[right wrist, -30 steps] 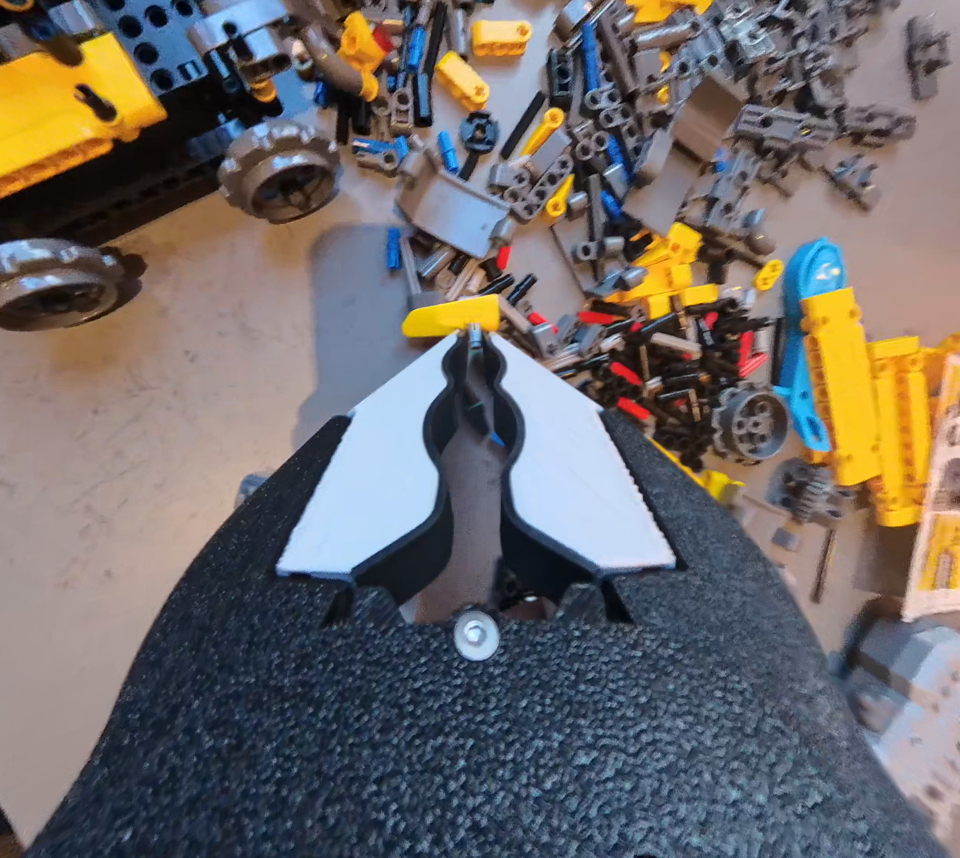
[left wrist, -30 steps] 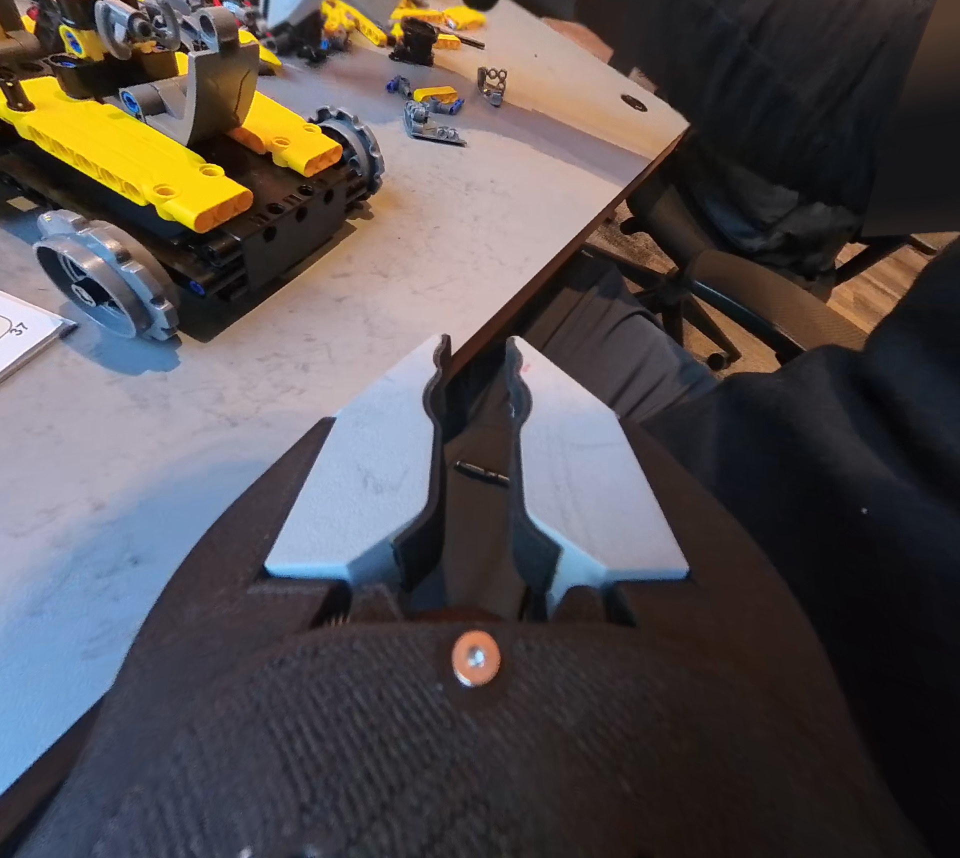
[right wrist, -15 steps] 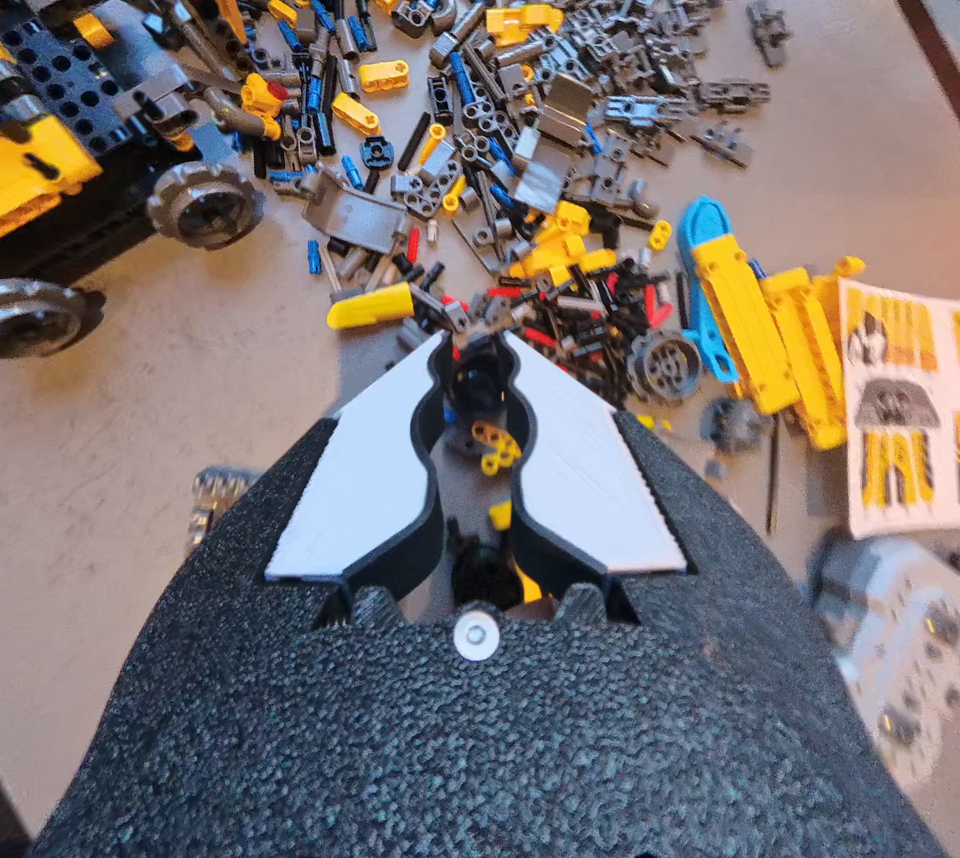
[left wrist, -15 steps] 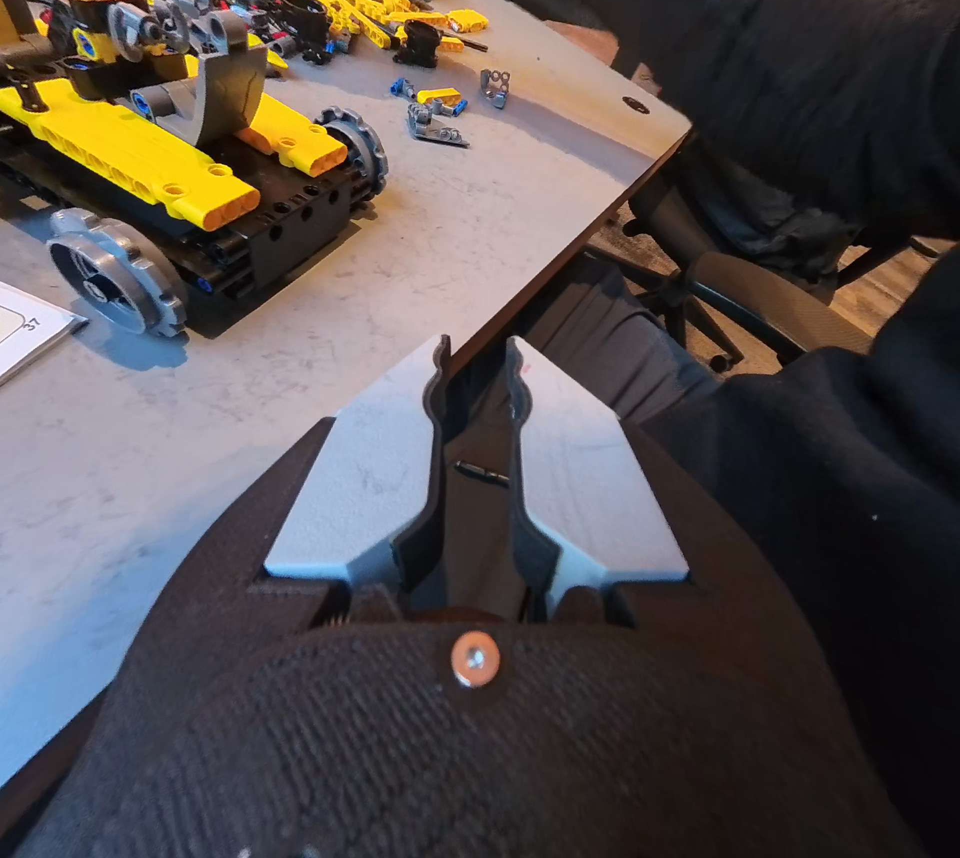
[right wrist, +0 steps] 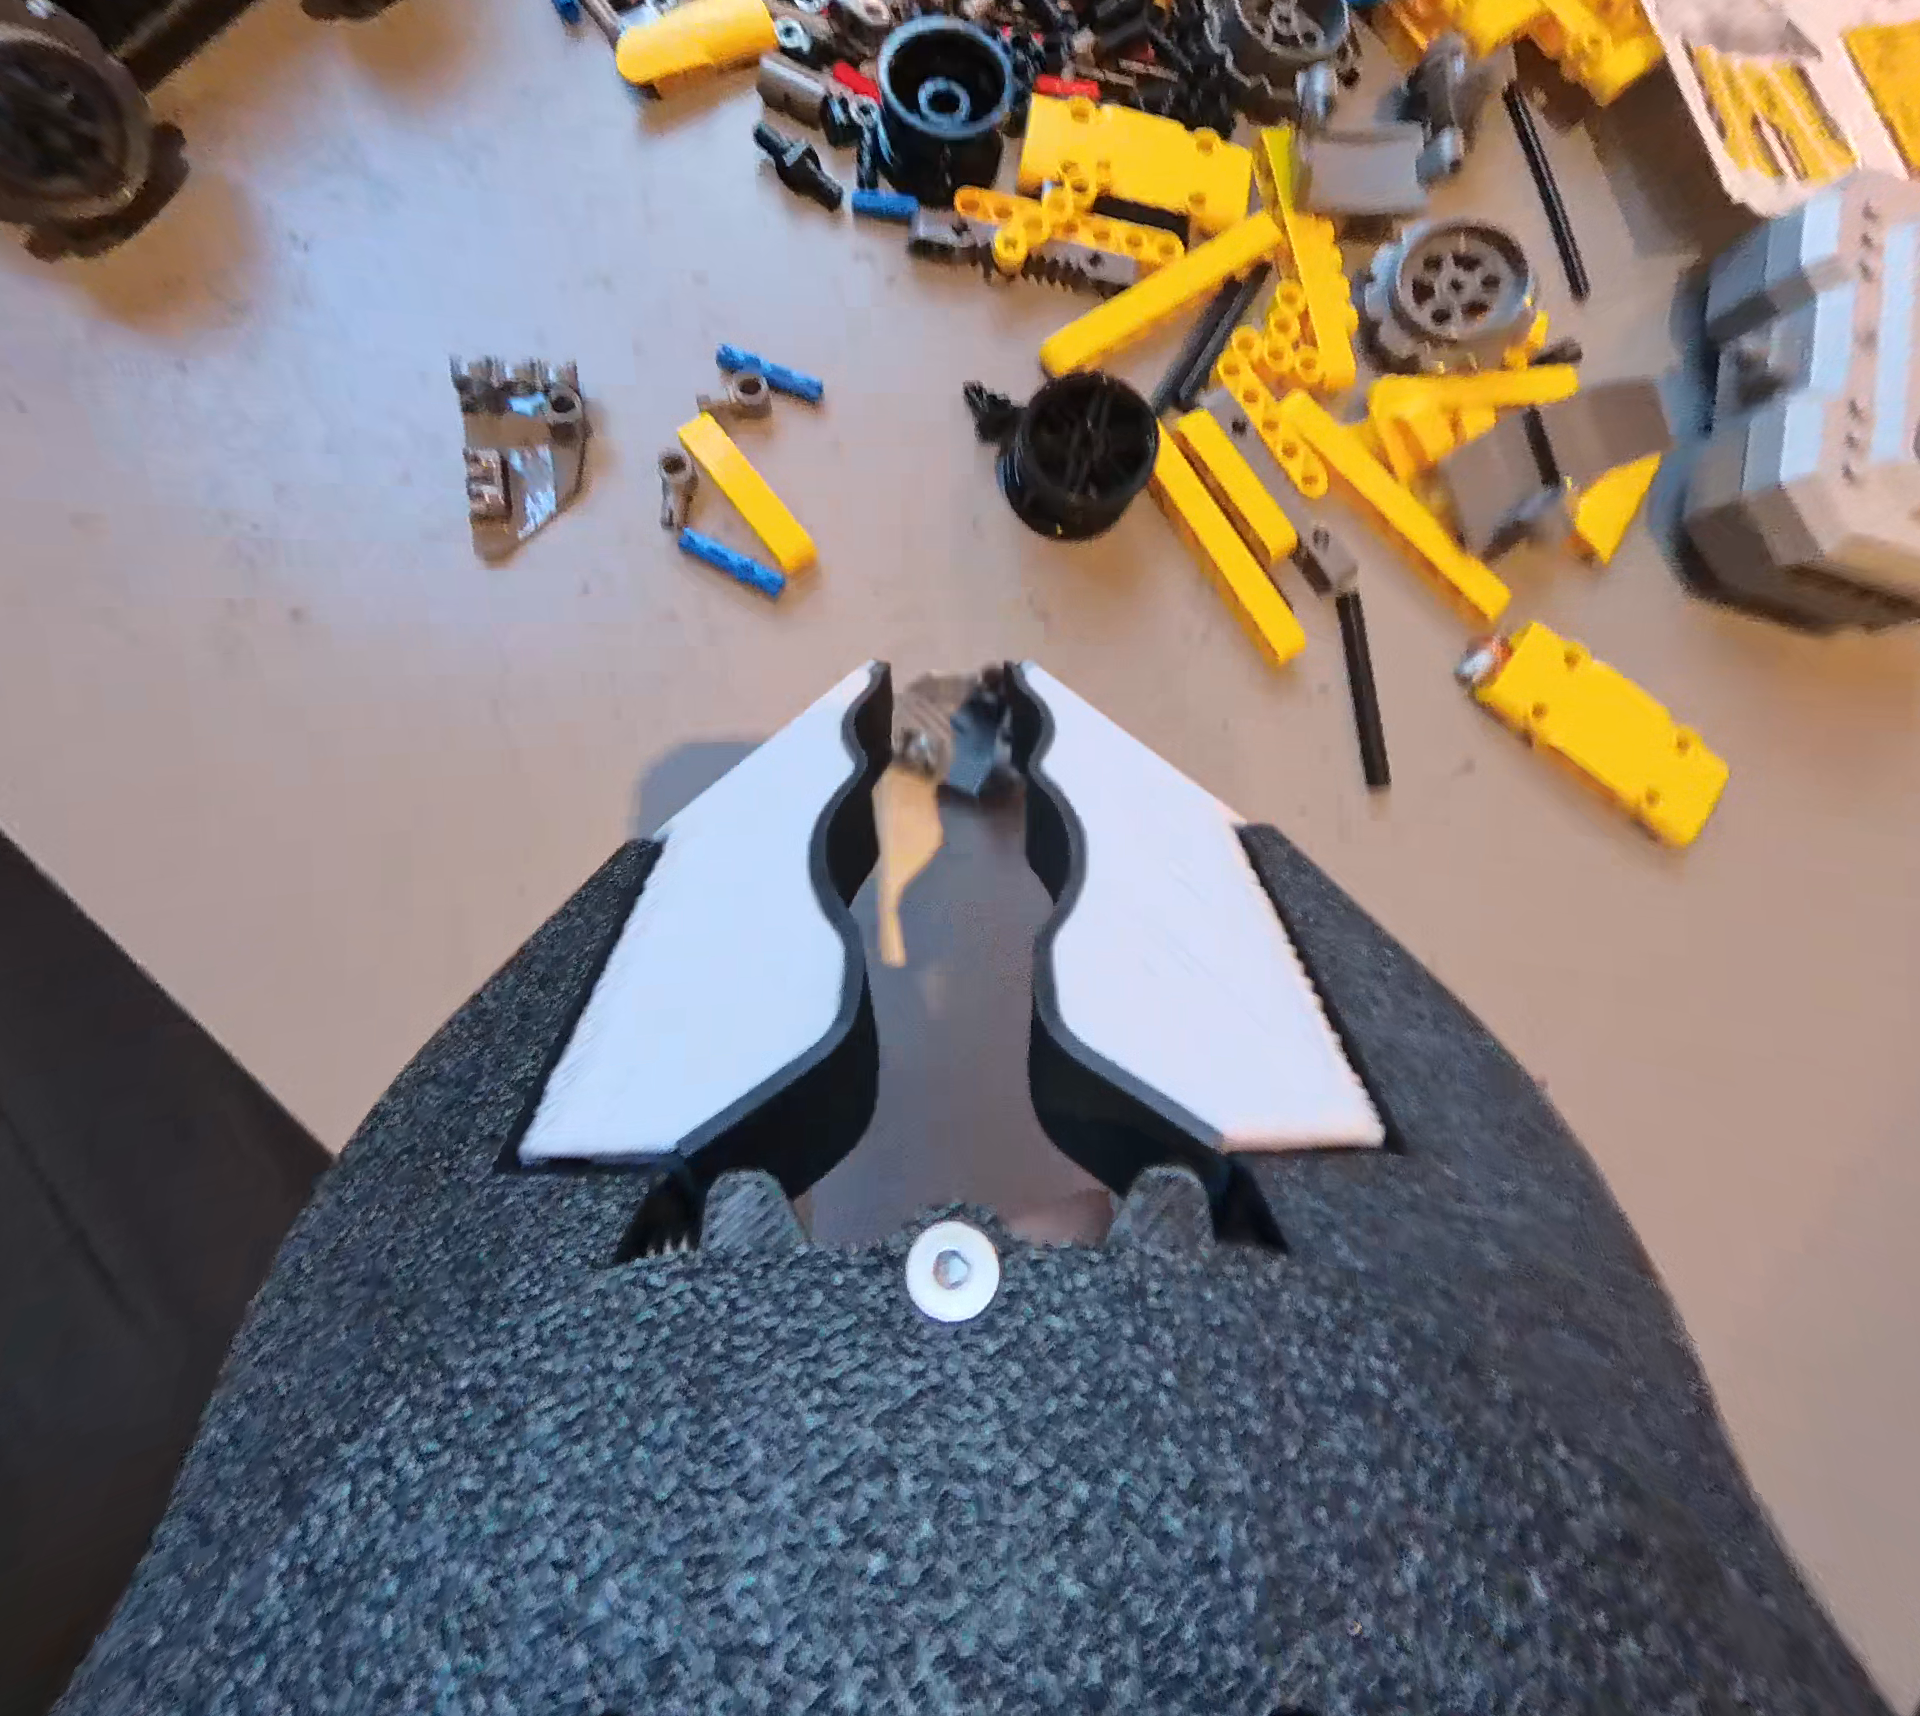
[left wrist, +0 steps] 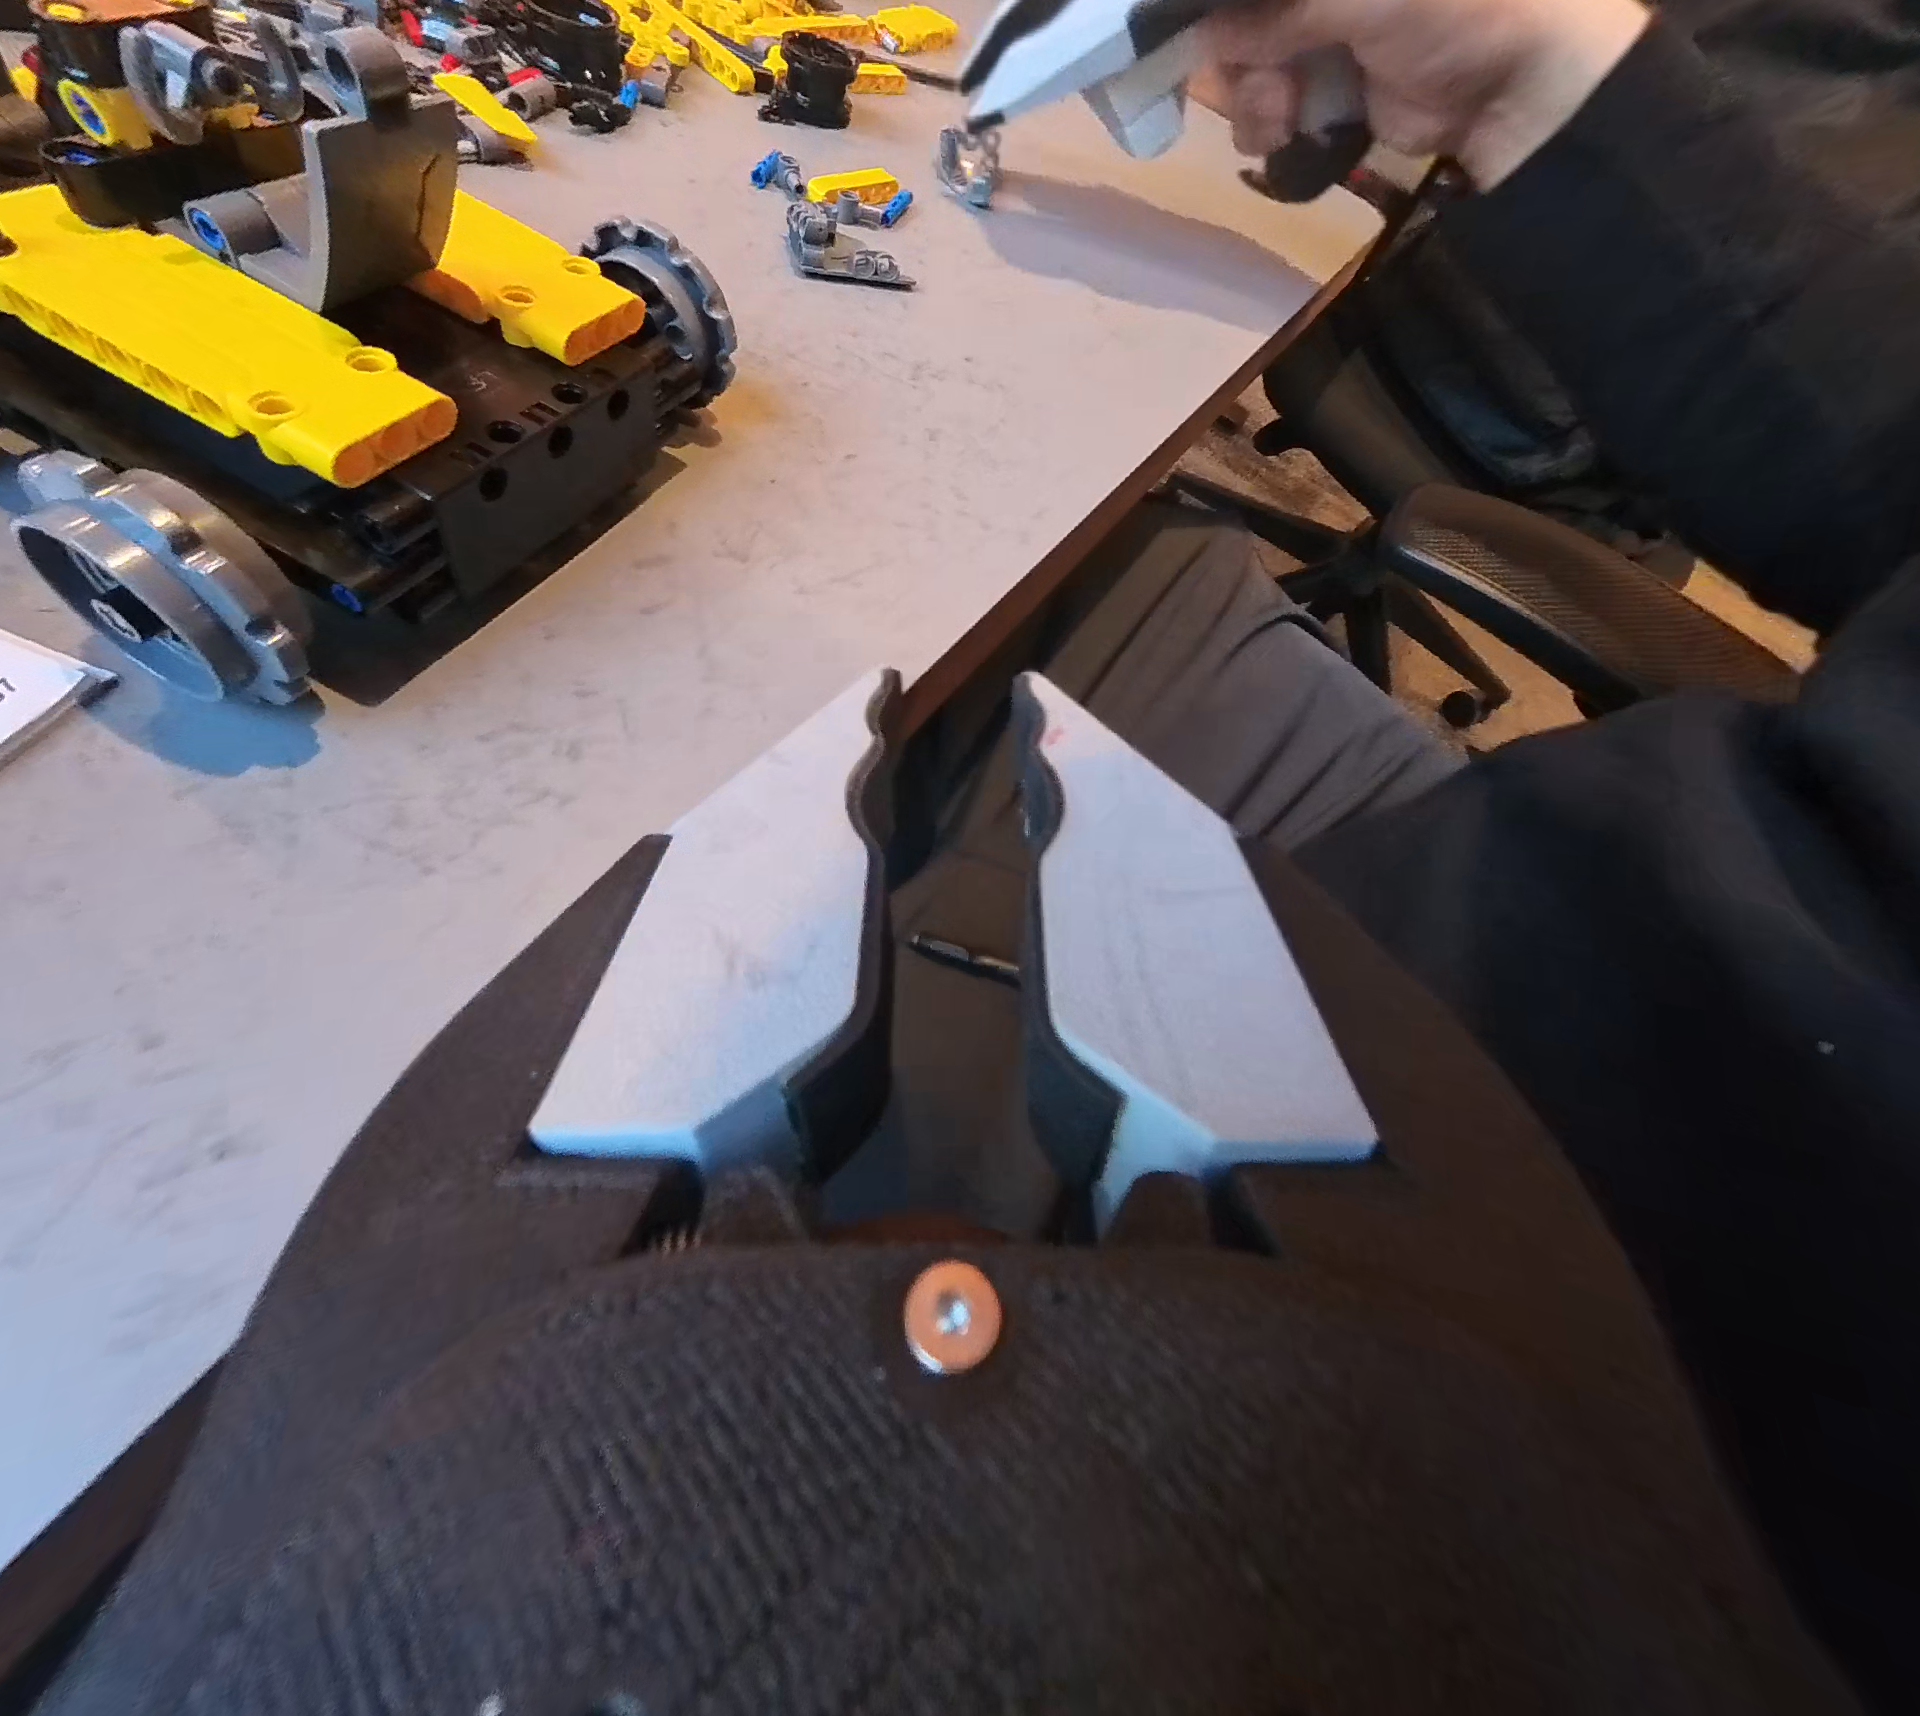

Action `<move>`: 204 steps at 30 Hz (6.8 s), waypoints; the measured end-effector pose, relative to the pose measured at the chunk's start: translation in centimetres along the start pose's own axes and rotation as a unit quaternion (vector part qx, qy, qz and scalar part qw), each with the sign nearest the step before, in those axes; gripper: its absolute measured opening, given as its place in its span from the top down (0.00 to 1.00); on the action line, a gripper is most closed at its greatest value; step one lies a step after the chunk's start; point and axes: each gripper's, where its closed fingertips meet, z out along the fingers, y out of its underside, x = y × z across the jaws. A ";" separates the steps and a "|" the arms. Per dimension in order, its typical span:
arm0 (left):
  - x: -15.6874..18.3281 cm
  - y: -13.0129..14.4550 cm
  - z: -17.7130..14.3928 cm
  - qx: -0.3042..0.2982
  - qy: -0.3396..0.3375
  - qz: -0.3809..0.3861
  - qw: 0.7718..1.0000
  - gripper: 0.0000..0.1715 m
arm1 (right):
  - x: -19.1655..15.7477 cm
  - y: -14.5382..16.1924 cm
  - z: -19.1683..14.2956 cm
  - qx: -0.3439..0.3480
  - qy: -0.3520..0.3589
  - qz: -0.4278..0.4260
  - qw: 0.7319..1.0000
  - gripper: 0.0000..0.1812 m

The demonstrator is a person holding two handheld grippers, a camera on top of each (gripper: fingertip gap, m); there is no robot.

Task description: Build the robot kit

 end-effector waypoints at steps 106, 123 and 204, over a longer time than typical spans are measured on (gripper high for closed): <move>-6.3 0.2 -1.8 -0.101 -0.136 0.071 0.983 0.71 | -15.0 -15.7 15.0 -0.026 -0.206 -0.299 0.931 0.92; -6.0 -0.6 -2.0 -0.061 -0.104 0.040 0.992 0.71 | -15.9 -17.2 16.0 -0.004 -0.249 -0.318 0.915 0.99; -14.5 -0.4 -12.1 -0.101 -0.113 -0.016 0.988 0.68 | -21.8 -9.6 3.1 0.101 -0.082 -0.186 0.974 0.71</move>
